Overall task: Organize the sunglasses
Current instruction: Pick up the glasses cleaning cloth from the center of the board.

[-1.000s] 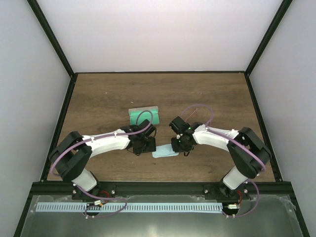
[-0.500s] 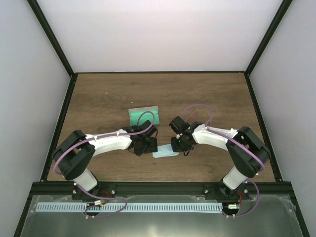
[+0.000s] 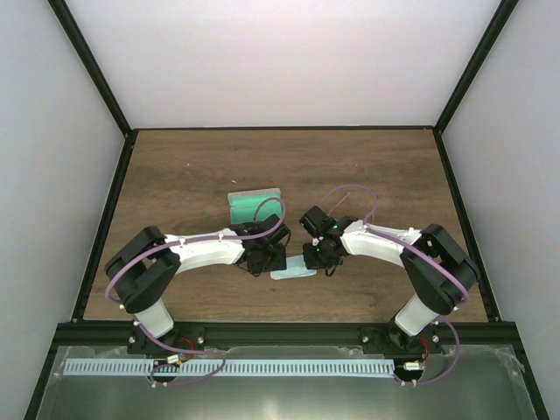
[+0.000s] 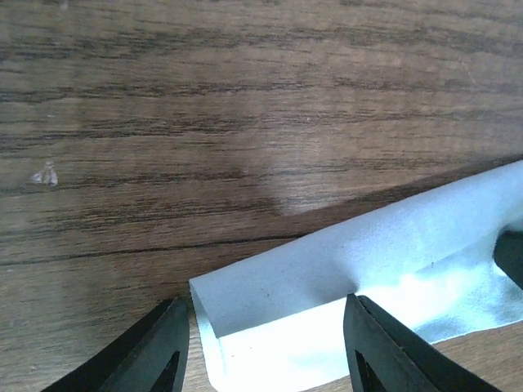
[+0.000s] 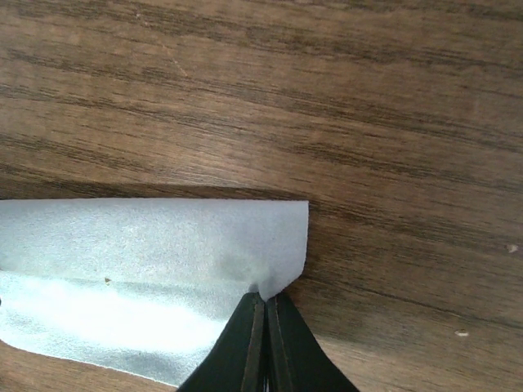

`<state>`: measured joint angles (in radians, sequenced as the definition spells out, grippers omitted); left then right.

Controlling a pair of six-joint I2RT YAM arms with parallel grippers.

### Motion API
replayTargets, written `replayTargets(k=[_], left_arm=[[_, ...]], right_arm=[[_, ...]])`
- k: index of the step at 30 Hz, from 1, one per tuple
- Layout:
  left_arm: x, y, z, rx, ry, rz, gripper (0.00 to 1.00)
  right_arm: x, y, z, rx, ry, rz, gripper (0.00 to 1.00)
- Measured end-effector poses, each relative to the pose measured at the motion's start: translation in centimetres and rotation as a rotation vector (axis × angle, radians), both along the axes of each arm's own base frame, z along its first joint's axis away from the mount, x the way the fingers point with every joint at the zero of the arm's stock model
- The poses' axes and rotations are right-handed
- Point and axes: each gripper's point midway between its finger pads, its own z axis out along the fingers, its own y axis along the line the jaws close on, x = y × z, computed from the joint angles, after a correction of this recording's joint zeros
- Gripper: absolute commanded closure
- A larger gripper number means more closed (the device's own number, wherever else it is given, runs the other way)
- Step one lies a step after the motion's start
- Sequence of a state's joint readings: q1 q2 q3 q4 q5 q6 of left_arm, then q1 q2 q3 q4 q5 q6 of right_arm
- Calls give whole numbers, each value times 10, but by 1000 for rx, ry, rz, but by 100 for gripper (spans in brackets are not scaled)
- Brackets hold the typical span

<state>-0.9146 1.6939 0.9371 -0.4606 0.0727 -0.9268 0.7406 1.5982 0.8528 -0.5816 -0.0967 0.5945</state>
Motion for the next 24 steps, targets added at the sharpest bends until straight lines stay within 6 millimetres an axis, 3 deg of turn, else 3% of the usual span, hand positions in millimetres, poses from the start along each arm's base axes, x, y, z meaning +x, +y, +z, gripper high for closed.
replayTargets(k=[6, 24], left_arm=[[-1, -2, -1, -4, 6, 12, 65], [-6, -11, -6, -7, 24, 8, 94]], right_arm=[[0, 0, 0, -1, -1, 4, 99], [-2, 0, 1, -2, 1, 22, 99]])
